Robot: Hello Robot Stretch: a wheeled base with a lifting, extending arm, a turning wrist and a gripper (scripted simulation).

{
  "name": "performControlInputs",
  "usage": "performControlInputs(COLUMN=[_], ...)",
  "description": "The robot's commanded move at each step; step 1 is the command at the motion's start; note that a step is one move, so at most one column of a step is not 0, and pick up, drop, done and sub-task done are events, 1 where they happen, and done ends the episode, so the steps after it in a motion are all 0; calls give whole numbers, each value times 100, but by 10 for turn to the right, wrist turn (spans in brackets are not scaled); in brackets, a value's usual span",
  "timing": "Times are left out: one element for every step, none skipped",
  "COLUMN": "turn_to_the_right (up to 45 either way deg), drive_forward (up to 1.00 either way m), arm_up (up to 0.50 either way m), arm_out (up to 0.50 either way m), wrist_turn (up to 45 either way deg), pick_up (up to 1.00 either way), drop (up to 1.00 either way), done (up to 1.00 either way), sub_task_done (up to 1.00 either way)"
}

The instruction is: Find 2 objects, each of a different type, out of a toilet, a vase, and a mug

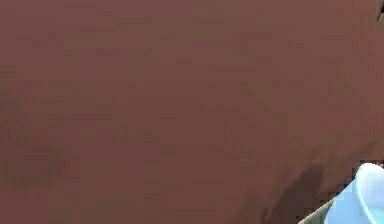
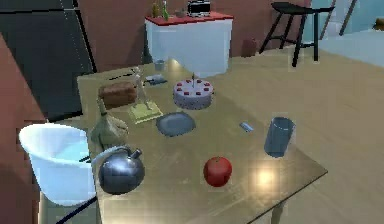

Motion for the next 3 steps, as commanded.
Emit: performControlInputs(turn_to_the_right=[450,210,0], drive_forward=[0,0,0], arm_up=[0,0,0], arm_out=[0,0,0], wrist_turn=[0,0,0], pick_up=[0,0,0], drop=[0,0,0], done=[0,0,100], sub_task_done=[0,0,0])
